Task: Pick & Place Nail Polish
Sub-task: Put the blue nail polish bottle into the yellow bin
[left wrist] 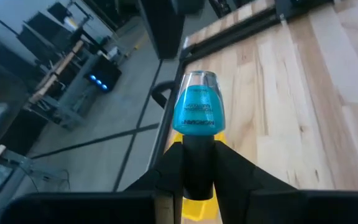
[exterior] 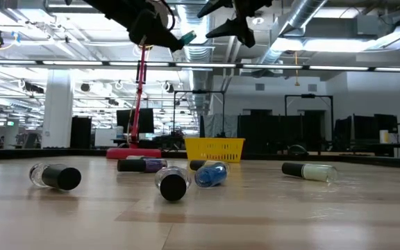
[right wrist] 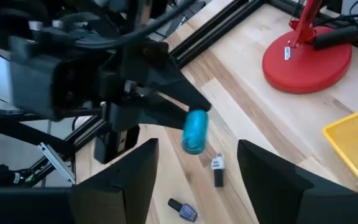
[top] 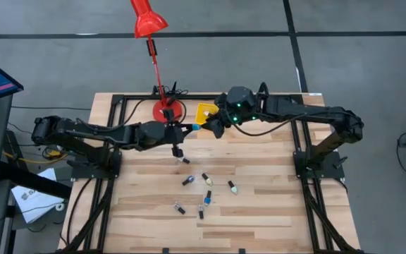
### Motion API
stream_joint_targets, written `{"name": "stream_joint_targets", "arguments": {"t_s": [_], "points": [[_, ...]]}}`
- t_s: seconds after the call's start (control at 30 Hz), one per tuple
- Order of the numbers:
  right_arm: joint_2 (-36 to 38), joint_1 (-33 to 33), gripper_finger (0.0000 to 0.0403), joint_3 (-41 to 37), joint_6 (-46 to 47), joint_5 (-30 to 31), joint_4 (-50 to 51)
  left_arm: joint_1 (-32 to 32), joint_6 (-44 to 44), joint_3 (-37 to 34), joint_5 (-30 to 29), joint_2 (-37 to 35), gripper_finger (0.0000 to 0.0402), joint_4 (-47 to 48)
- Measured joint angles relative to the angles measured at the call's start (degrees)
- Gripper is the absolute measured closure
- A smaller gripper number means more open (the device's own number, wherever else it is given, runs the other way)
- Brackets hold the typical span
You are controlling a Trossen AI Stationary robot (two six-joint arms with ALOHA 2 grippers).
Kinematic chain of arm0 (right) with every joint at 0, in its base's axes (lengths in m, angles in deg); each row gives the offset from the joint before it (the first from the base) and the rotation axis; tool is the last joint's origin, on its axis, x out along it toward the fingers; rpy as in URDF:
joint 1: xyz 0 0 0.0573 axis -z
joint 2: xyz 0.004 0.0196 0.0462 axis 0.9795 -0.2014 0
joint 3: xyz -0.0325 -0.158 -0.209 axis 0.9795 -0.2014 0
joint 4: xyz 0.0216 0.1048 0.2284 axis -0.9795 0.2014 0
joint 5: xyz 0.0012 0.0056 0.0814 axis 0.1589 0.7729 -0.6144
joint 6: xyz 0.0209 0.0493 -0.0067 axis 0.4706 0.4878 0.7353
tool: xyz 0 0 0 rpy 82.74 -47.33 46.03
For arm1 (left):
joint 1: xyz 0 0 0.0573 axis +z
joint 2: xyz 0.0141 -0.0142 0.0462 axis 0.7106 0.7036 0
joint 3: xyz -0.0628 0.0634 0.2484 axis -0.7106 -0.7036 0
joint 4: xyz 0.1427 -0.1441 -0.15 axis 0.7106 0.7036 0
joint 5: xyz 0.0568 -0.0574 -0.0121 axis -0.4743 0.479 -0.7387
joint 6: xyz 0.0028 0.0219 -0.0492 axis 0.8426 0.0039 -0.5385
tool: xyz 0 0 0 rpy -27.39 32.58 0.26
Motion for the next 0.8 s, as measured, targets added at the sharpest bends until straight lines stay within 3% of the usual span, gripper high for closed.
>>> {"name": "stream_joint_targets", "arguments": {"t_s": [0.2,0.8], "points": [[-1.83,0.11,0.0180,-0.16,0.00,-0.01,-1.18,0.46,0.70,0.00,1.27,0.00,0.0348,-1.64],[-4.94,0.33,0.0217,0.02,-0.02,-0.29,-4.80,0.48,0.66,0.00,1.25,0.39,0.0348,-2.29]]}}
